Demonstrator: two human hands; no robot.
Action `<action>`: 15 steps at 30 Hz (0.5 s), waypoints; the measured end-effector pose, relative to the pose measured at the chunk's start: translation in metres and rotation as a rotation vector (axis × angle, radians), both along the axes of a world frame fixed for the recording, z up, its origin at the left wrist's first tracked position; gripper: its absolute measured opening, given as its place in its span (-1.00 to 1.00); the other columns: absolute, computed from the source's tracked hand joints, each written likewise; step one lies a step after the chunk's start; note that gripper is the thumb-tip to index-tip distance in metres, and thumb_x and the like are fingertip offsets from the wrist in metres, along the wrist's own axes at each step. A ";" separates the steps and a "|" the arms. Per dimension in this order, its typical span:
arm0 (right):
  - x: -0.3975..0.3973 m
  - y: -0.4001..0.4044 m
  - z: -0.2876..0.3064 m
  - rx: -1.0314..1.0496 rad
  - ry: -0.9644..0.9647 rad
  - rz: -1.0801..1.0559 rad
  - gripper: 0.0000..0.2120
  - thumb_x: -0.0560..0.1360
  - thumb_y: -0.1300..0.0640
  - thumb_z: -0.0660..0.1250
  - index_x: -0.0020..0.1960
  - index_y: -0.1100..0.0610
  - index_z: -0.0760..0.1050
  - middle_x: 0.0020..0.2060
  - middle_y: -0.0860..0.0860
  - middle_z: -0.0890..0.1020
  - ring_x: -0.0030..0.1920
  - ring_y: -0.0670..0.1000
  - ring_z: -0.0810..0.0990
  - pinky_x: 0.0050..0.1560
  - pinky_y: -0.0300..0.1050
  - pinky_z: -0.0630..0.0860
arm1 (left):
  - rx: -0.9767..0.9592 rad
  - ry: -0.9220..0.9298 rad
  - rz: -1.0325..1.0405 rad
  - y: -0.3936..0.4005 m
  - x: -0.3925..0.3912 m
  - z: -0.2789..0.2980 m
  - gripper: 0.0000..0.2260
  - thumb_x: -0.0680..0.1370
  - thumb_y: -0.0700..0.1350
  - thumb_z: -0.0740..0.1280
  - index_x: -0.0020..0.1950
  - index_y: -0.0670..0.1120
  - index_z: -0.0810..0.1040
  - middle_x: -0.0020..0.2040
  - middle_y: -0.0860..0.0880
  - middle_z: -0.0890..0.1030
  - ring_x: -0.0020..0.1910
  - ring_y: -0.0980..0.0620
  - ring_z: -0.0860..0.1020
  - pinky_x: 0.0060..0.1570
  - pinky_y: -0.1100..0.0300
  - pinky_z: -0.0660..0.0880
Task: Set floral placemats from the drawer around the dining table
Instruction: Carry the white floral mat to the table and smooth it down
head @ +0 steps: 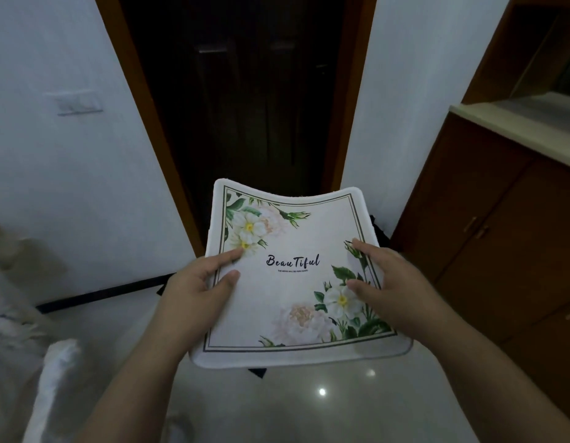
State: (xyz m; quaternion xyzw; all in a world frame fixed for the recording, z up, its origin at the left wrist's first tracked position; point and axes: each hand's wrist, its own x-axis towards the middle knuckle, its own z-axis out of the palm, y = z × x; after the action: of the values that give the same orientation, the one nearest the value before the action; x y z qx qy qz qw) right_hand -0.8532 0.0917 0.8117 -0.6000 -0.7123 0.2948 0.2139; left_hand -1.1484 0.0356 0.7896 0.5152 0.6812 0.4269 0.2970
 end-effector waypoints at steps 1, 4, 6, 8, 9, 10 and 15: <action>-0.010 0.013 -0.001 0.008 0.004 0.004 -0.34 0.56 0.03 0.40 0.56 -0.18 0.21 0.41 -0.08 0.38 0.19 -0.16 0.35 0.26 -0.05 0.49 | -0.003 0.008 0.003 0.013 -0.009 0.001 -0.73 0.59 0.00 0.39 0.21 0.34 0.62 0.10 0.42 0.47 0.11 0.14 0.57 0.17 0.02 0.57; -0.035 0.051 -0.001 0.007 0.019 0.023 -0.36 0.56 0.05 0.40 0.56 -0.17 0.22 0.38 -0.09 0.39 0.16 -0.17 0.38 0.21 -0.08 0.52 | -0.010 0.038 0.007 0.050 -0.033 0.002 -0.73 0.60 0.00 0.39 0.24 0.32 0.61 0.09 0.43 0.47 0.11 0.15 0.56 0.15 0.09 0.55; -0.048 0.076 -0.003 -0.010 0.027 0.037 -0.37 0.56 0.05 0.40 0.55 -0.17 0.23 0.32 -0.12 0.40 0.15 -0.15 0.41 0.20 -0.04 0.57 | -0.004 0.051 0.022 0.070 -0.045 0.000 -0.72 0.59 -0.01 0.39 0.24 0.31 0.61 0.09 0.43 0.48 0.11 0.18 0.55 0.10 0.21 0.53; -0.058 0.103 -0.006 -0.029 0.030 0.063 -0.36 0.55 0.04 0.40 0.54 -0.19 0.22 0.28 -0.14 0.38 0.17 -0.14 0.42 0.19 0.03 0.61 | -0.006 0.071 0.054 0.089 -0.053 -0.003 -0.72 0.59 -0.03 0.39 0.23 0.32 0.61 0.11 0.35 0.52 0.09 0.24 0.53 -0.01 0.40 0.43; -0.064 0.118 -0.008 -0.036 0.028 0.076 -0.36 0.55 0.03 0.40 0.54 -0.20 0.22 0.30 -0.14 0.39 0.18 -0.13 0.42 0.19 0.05 0.61 | -0.011 0.076 0.071 0.099 -0.057 -0.005 -0.72 0.59 -0.03 0.39 0.23 0.32 0.60 0.14 0.30 0.54 0.09 0.27 0.53 -0.04 0.45 0.39; -0.069 0.133 -0.011 -0.040 0.025 0.090 -0.35 0.55 0.02 0.40 0.55 -0.20 0.21 0.33 -0.12 0.39 0.20 -0.13 0.41 0.21 0.06 0.60 | -0.016 0.079 0.089 0.109 -0.061 -0.007 -0.71 0.59 -0.03 0.39 0.23 0.32 0.60 0.16 0.26 0.56 0.09 0.29 0.53 -0.05 0.49 0.37; -0.098 0.217 -0.028 -0.021 0.009 0.205 -0.34 0.56 0.00 0.40 0.57 -0.18 0.20 0.41 -0.08 0.40 0.20 -0.15 0.35 0.31 -0.04 0.47 | -0.024 0.070 0.216 0.159 -0.077 -0.015 -0.72 0.58 -0.04 0.42 0.18 0.33 0.63 0.18 0.27 0.60 0.12 0.38 0.53 -0.01 0.61 0.34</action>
State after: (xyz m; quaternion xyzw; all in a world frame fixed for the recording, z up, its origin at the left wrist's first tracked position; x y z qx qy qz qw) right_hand -0.9514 0.3085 0.7833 -0.5249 -0.7658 0.3251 0.1796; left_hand -1.2258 0.1941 0.7750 0.4498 0.7479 0.4298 0.2314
